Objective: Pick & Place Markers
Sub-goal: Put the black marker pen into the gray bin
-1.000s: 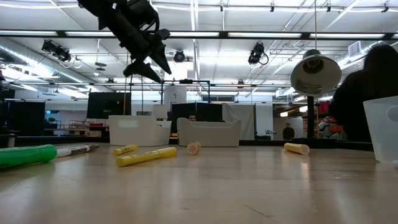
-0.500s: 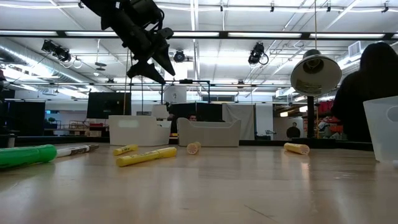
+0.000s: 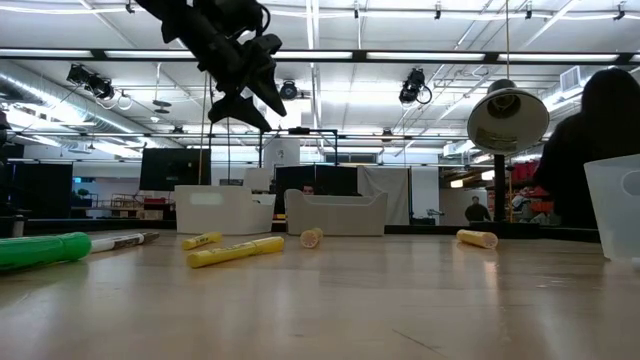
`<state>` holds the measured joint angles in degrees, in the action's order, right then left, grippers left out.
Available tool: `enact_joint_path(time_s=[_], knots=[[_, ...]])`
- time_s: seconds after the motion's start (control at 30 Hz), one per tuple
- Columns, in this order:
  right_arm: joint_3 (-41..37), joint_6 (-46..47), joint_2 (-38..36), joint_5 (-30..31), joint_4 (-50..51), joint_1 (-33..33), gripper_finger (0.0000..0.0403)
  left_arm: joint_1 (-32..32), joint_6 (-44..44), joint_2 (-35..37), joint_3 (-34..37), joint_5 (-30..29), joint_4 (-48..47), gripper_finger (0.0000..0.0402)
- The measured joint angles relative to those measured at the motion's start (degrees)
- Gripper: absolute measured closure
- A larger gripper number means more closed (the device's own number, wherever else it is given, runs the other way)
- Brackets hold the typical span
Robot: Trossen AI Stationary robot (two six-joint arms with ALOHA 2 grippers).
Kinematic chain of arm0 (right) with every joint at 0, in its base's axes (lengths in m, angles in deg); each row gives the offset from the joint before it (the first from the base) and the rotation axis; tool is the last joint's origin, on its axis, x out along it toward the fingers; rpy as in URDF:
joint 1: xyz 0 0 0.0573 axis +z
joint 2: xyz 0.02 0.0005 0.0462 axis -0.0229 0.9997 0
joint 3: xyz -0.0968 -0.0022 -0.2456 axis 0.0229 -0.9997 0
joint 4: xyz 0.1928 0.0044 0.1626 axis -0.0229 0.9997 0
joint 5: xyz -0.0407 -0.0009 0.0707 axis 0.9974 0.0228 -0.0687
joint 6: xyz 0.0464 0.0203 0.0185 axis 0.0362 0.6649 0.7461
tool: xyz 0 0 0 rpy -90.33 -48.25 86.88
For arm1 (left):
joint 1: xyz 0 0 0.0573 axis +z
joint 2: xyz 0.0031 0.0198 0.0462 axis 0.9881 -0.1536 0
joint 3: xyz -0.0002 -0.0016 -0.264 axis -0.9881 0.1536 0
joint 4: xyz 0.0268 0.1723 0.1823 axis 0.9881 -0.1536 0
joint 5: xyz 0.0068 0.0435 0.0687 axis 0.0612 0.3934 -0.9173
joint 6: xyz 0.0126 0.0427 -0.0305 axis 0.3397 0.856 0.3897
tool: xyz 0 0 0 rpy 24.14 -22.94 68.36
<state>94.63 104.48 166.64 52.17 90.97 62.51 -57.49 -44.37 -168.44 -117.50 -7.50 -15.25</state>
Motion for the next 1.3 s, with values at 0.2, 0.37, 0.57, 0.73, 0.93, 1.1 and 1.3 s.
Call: enact_joint_path(time_s=[0.2, 0.37, 0.57, 0.73, 0.93, 1.1, 1.3], knots=[[-0.2, 2.3, 0.1, 7.5, 7.2, 0.0, 0.0235, -1.1, -1.2, 0.0, 0.0, -0.2, 0.0, 0.0179], [-3.1, -0.5, -0.2, 9.4, 2.8, -0.4, 0.0245, -1.9, -1.2, 0.0, 0.0, -0.2, 0.0, 0.0179], [-4.2, -2.3, -0.2, 10.8, 1.0, -0.6, 0.026, -2.7, -1.2, 0.0, 0.0, -0.2, 0.0, 0.0179], [-4.4, -2.7, -0.1, 12.0, -0.3, -1.3, 0.0283, -2.7, -1.1, 0.0, 0.0, -0.5, 0.0, 0.0179], [-4.4, -3.1, 1.9, 14.1, -2.1, -2.1, 0.0314, -2.7, -1.1, 0.0, 0.0, -1.1, 0.0, 0.0179], [-4.3, -2.1, 3.2, 15.3, -5.0, -2.4, 0.0354, -2.7, -1.1, 0.0, 0.0, -1.1, 0.0, 0.0179], [-4.5, -2.8, 1.9, 13.7, -5.9, -2.5, 0.0392, -2.7, -1.1, 0.0, 0.0, -1.0, 0.0, 0.0179]])
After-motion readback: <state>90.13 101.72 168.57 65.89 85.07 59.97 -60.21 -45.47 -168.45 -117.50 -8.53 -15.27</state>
